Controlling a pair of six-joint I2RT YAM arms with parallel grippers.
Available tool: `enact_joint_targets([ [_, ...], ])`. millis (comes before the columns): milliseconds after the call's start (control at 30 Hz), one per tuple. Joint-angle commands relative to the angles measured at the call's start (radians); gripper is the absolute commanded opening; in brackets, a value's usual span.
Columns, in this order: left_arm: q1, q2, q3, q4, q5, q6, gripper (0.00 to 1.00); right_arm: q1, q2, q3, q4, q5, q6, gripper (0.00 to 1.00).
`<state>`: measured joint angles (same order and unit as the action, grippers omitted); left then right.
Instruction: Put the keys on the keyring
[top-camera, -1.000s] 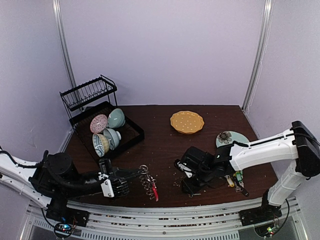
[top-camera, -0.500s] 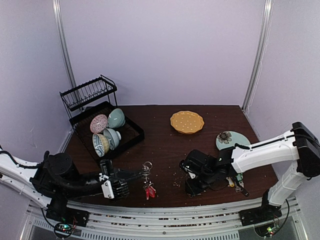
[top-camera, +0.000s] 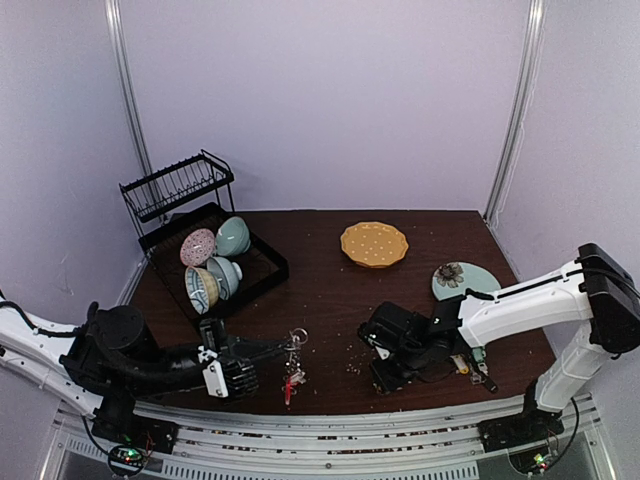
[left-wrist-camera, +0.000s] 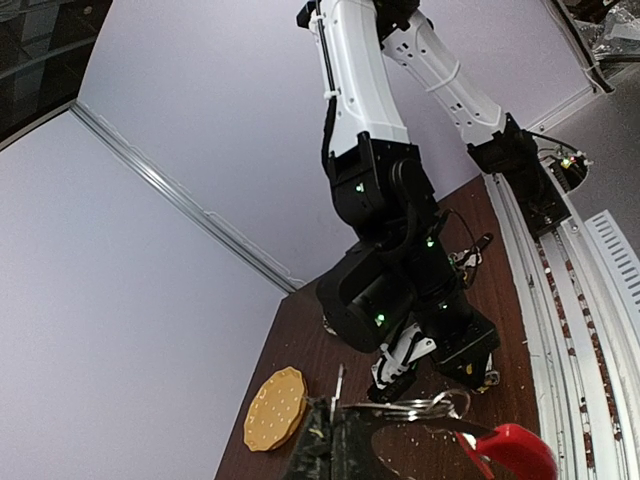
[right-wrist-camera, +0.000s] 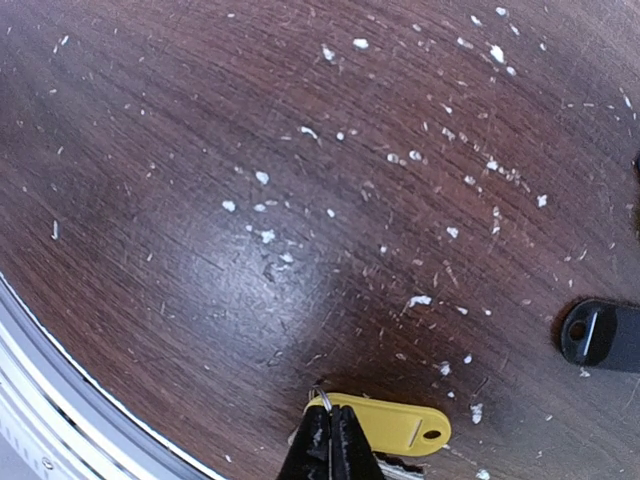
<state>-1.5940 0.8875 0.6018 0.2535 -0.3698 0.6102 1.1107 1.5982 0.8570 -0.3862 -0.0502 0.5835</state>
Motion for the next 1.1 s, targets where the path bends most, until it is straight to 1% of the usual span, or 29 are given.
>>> enact_joint_targets([
  [0, 0.003, -0.005, 0.013, 0.054, -0.001, 0.02, 0.0, 0.005, 0.0, 0.004, -0.007, 0.008, 0.003, 0.0],
  [133, 0.004, -0.006, 0.01, 0.059, -0.028, 0.026, 0.0, 0.006, -0.023, 0.022, -0.014, -0.006, -0.011, 0.0],
  [200, 0.003, -0.004, 0.014, 0.055, -0.058, 0.043, 0.0, 0.005, -0.069, 0.045, -0.035, -0.01, -0.038, 0.0],
  [267, 0.003, 0.002, 0.028, 0.04, -0.068, 0.072, 0.0, 0.005, -0.137, 0.081, -0.061, -0.033, -0.099, 0.0],
  [400, 0.003, 0.027, 0.06, -0.006, -0.038, 0.183, 0.0, 0.006, -0.303, 0.127, -0.066, -0.16, -0.245, 0.0],
  [433, 0.003, 0.03, 0.064, -0.019, 0.01, 0.255, 0.0, 0.01, -0.418, 0.133, -0.028, -0.266, -0.305, 0.0],
  [500, 0.002, 0.03, 0.07, -0.013, 0.038, 0.301, 0.0, 0.012, -0.466, 0.15, -0.016, -0.291, -0.339, 0.0],
  [667, 0.001, 0.049, 0.115, -0.034, 0.058, 0.373, 0.0, 0.023, -0.489, 0.223, -0.049, -0.365, -0.425, 0.0],
  [733, -0.003, 0.059, 0.124, -0.037, 0.065, 0.394, 0.0, 0.039, -0.483, 0.254, -0.048, -0.436, -0.442, 0.0],
  [867, -0.004, 0.08, 0.139, -0.031, 0.089, 0.416, 0.0, 0.052, -0.474, 0.285, 0.006, -0.554, -0.449, 0.0],
  [1067, -0.004, 0.102, 0.164, -0.02, 0.135, 0.395, 0.0, 0.052, -0.482, 0.299, 0.021, -0.585, -0.479, 0.0],
])
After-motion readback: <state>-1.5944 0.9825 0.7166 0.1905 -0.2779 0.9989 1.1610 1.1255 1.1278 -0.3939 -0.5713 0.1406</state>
